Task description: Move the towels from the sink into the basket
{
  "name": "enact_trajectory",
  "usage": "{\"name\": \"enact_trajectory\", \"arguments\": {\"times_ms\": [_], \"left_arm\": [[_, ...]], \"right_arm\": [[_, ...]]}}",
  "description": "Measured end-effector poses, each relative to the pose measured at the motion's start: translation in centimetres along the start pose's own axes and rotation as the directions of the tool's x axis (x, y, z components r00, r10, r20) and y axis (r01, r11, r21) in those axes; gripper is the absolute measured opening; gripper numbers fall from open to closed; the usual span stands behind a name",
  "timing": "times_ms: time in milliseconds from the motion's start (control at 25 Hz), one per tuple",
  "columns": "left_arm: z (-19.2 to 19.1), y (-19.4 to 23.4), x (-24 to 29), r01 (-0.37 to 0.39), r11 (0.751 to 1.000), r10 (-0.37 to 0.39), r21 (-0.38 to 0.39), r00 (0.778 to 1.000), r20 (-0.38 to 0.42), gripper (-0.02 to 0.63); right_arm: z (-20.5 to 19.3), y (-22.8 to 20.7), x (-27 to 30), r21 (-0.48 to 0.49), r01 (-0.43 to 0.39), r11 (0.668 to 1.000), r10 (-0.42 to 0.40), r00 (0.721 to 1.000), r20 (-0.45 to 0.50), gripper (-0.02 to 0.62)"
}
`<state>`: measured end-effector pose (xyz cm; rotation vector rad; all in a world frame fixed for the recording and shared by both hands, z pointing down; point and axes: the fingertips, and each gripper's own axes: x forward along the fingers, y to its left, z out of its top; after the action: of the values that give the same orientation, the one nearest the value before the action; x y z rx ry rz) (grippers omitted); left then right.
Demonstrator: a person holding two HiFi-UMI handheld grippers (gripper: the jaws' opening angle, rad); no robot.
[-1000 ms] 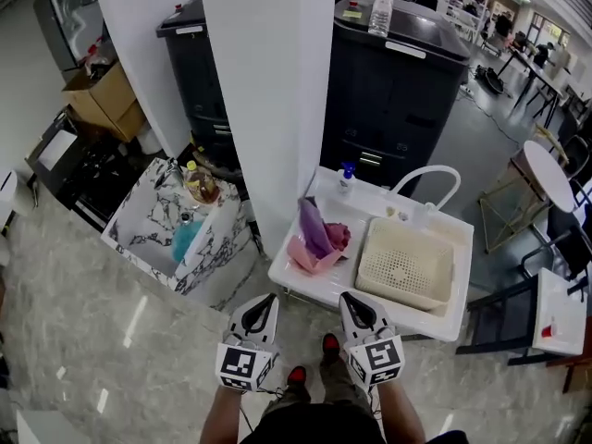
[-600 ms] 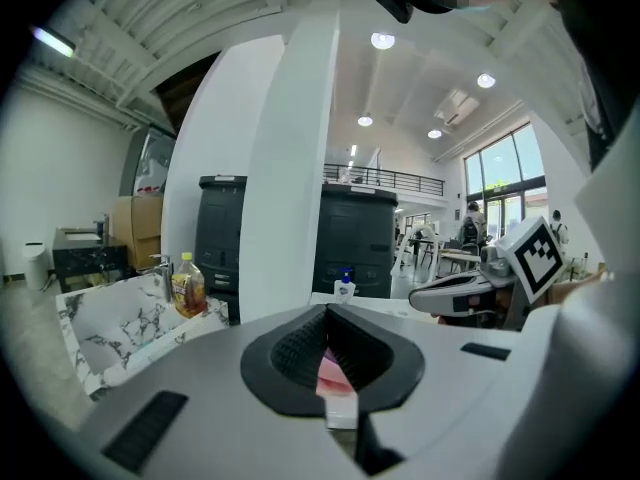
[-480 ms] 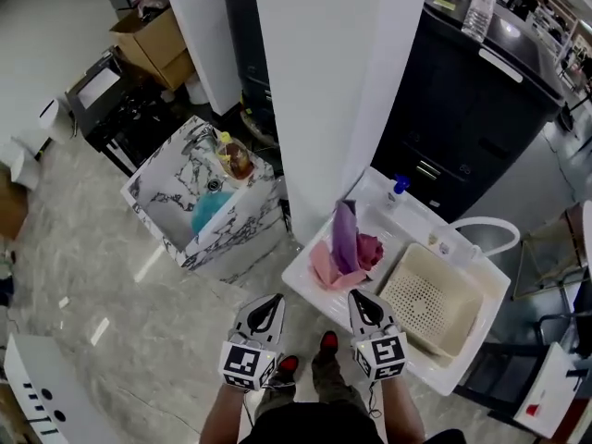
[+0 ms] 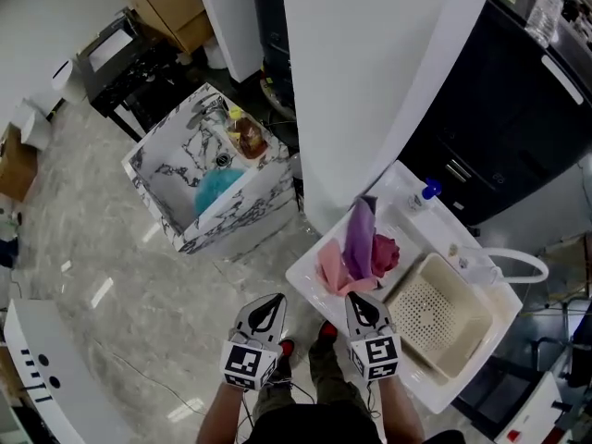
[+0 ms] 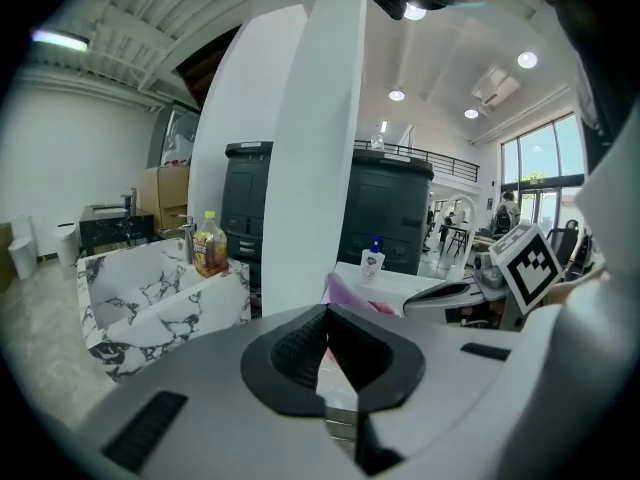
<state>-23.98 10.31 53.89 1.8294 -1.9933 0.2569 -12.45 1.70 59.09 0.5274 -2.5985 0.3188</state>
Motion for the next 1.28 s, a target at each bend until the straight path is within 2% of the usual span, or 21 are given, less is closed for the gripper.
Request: {"name": "enact_trajectory", "arguments": {"times_ms": [320, 360, 440, 520, 640, 880, 1040, 1160, 1280], "left_arm": [[-2.3, 0.0, 0.9, 0.002, 0.999, -0.004, -0.048, 0.999, -0.053, 0.008], [-2.5, -0.1, 0.9, 0.006, 0.999, -0.009, -0.050, 0.998, -0.058, 0.008], [-2.9, -0.3, 1.0, 0.013, 0.998, -0.016, -0.056, 0.998, -0.064, 0.008], [-3.2, -0.3, 1.2, 0.014, 0.998, -0.018, -0.061, 0.997, -0.071, 0.008], [-3.8, -0.2, 1.2, 0.009, 0.999, -0.014, -0.047, 0.996, -0.087, 0.008], [-4.7, 0.1, 0.9, 0.006, 0.999, -0.011, -0.039, 0.994, -0.107, 0.008], [-5.2, 0.4, 0.5, 0.001, 0.999, -0.007, -0.049, 0.993, -0.115, 0.008], [-5.4, 0.4, 0.3, -0.002, 0.999, -0.003, -0.044, 0.993, -0.118, 0.008], [-4.9, 0.3, 0.1, 0.002, 0.999, -0.006, -0.040, 0.994, -0.106, 0.008]], "right_arm": [[-2.5, 0.4, 2.1, -0.007, -0.026, 1.000, 0.025, 0.998, -0.059, 0.034], [-2.8, 0.5, 2.2, -0.001, -0.029, 1.000, 0.029, 0.998, -0.063, 0.052], [-3.4, 0.5, 2.7, 0.014, -0.037, 0.999, 0.038, 0.996, -0.077, 0.159], [-4.2, 0.5, 3.2, 0.011, -0.034, 0.999, 0.035, 0.995, -0.095, 0.197], [-5.6, 0.6, 3.9, 0.002, -0.030, 1.000, 0.030, 0.991, -0.127, 0.221], [-7.3, 0.6, 4.6, 0.010, -0.017, 1.000, 0.019, 0.982, -0.187, 0.216], [-7.4, 0.0, 4.7, 0.012, 0.016, 1.000, -0.014, 0.982, -0.188, 0.103], [-7.3, -0.3, 4.6, 0.010, 0.034, 0.999, -0.032, 0.982, -0.184, 0.060], [-6.9, -0.3, 4.2, 0.012, 0.047, 0.999, -0.045, 0.985, -0.169, 0.045]]}}
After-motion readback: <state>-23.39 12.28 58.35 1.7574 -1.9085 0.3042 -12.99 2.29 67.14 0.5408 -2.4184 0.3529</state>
